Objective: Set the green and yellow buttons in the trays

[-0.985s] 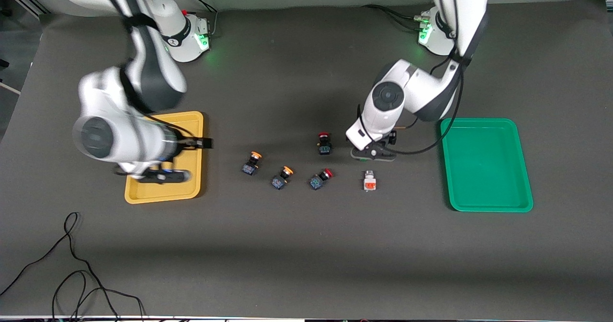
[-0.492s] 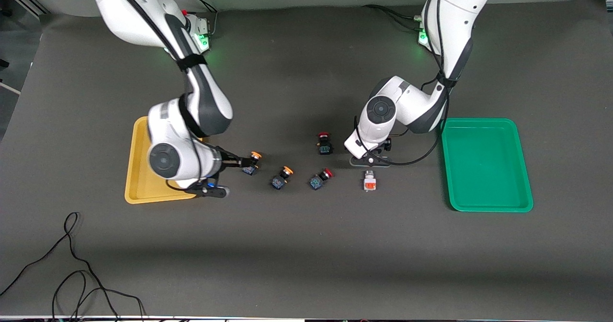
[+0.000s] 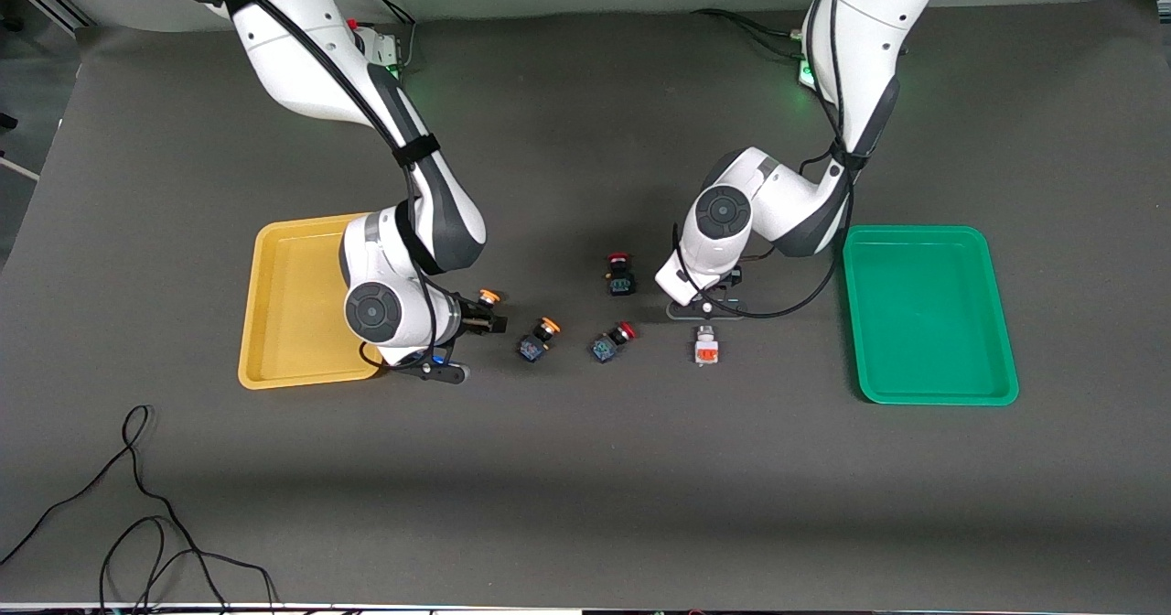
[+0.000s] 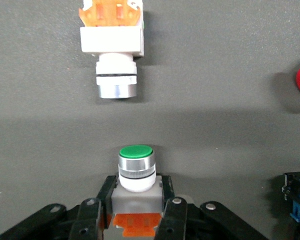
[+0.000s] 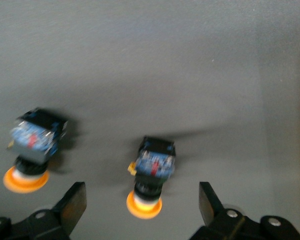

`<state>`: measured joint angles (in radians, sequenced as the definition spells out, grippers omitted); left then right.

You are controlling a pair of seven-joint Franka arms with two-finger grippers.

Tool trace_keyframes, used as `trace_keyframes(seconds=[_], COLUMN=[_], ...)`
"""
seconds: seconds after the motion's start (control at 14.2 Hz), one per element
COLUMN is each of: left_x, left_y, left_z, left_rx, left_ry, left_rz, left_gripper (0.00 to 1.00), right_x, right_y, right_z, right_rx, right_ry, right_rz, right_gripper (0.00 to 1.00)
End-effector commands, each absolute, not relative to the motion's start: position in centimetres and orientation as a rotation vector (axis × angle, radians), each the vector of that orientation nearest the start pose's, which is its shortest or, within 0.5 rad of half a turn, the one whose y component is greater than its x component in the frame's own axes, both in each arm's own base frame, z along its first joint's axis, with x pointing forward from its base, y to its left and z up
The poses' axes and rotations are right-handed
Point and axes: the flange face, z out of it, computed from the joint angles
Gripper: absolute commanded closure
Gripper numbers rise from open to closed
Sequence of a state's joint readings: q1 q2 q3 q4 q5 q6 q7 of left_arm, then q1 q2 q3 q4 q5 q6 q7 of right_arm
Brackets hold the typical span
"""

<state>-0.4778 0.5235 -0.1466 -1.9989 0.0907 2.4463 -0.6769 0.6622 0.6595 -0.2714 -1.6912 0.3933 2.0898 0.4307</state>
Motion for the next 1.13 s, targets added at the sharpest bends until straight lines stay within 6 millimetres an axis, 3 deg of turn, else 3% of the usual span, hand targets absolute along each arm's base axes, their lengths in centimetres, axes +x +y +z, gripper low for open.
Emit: trace_keyframes(seconds=[0.0, 0.21, 0.28, 0.35, 0.42, 0.49, 0.56, 0.7, 0.84, 0.91, 1.06], left_x=[50.5, 53.3, 54.1, 54.8, 55.4, 56.0, 56.7, 58.4, 59.4, 59.9, 59.6], left_y=[-34.8, -32.3, -30.4, -28.3, -26.0, -22.9, -19.3, -11.3, -5.1, -2.9, -1.9], left_z=[25.4, 33.8, 35.4, 37.2, 38.3, 39.4, 39.9, 39.7, 38.4, 36.5, 31.1], left_rx=[-3.058, -3.062, -3.068, -3.091, -3.106, -3.109, -3.105, -3.115, -3.122, -3.119, -3.09], left_ry=[-0.052, -0.094, -0.088, -0.078, -0.047, -0.022, 0.014, 0.085, 0.132, 0.146, 0.18], left_rz=[0.112, 0.09, 0.09, 0.099, 0.14, 0.174, 0.217, 0.265, 0.273, 0.262, 0.203], left_gripper=[0.76, 0.79, 0.81, 0.82, 0.82, 0.82, 0.82, 0.82, 0.82, 0.82, 0.82], right_x=[58.1, 57.5, 57.5, 57.4, 57.6, 57.5, 57.5, 57.8, 58.7, 59.6, 60.7], right_y=[28.5, 29.0, 29.0, 29.0, 28.9, 29.0, 28.9, 28.5, 27.1, 25.8, 22.7], right_z=[17.9, 15.8, 15.8, 15.8, 15.9, 16.0, 16.2, 17.0, 19.7, 22.1, 27.2], right_rx=[-3.053, -3.028, -3.027, -3.028, -3.027, -3.025, -3.025, -3.018, -3.0, -2.988, -2.962], right_ry=[0.414, 0.458, 0.456, 0.456, 0.457, 0.461, 0.463, 0.474, 0.466, 0.461, 0.419], right_rz=[0.38, 0.389, 0.388, 0.39, 0.39, 0.394, 0.391, 0.389, 0.411, 0.412, 0.475], right_gripper=[0.0, 0.01, 0.12, 0.34, 0.77, 1.0, 1.0, 1.0, 1.0, 1.0, 1.0])
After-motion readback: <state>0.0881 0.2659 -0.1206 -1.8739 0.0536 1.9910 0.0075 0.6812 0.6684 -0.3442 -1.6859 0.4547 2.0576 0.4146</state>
